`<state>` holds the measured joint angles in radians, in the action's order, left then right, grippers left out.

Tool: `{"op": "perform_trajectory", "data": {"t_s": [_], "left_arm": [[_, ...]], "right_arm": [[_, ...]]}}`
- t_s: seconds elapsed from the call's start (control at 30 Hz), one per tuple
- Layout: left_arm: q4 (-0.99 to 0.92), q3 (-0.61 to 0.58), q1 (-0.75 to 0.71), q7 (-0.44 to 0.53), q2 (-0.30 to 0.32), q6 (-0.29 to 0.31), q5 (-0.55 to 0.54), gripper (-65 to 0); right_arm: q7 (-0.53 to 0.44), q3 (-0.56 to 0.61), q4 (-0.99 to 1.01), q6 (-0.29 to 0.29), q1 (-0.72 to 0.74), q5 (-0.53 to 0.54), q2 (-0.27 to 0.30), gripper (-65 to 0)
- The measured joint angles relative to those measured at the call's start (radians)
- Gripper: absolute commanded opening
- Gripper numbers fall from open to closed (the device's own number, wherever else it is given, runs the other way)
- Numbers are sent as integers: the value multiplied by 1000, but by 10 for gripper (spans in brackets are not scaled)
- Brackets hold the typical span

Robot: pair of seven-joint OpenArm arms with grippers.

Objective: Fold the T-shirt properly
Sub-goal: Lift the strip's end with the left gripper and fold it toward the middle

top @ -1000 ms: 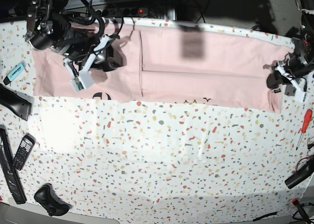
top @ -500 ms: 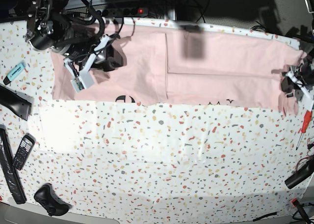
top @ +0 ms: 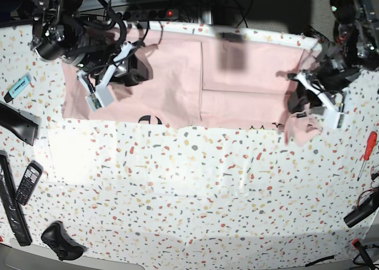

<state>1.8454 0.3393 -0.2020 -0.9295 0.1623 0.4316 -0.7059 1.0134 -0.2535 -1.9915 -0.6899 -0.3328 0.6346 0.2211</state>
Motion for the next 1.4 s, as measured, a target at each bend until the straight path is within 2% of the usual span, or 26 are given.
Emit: {"op": "perform_trajectory", "data": {"t_s": [0.17,0.27,0.47,0.53,0.73,0.8,0.87,0.9,0.93,1.07,1.33,1.4], "left_arm": [[0,-118,0,11,-50,-3,113,-650],[0,-198,0,26,-53,-63,157,-650],[0,-304,0,41,-51,-86,198,-650],[0,-337,0,67,-51,-138,197,-650],[0,-401,3,99,-51,-193,255,-650],[0,-420,9,99,-51,-193,257,-637],[0,-452,29,94,-51,-193,241,-481],[0,-473,41,100,-51,-192,235,-420],[0,-496,52,104,-51,-192,223,-390],[0,-575,87,117,-51,-114,156,-387],[0,-579,134,114,-60,-114,182,-387],[0,-557,137,112,-60,-111,286,-387]], "right_arm": [[0,0,0,0,0,0,0,-489],[0,0,0,0,0,0,0,-489],[0,0,0,0,0,0,0,-489],[0,0,0,0,0,0,0,-489],[0,0,0,0,0,0,0,-489],[0,0,0,0,0,0,0,-489],[0,0,0,0,0,0,0,-489],[0,0,0,0,0,0,0,-489],[0,0,0,0,0,0,0,-489],[0,0,0,0,0,0,0,-489],[0,0,0,0,0,0,0,-489],[0,0,0,0,0,0,0,-489]]}}
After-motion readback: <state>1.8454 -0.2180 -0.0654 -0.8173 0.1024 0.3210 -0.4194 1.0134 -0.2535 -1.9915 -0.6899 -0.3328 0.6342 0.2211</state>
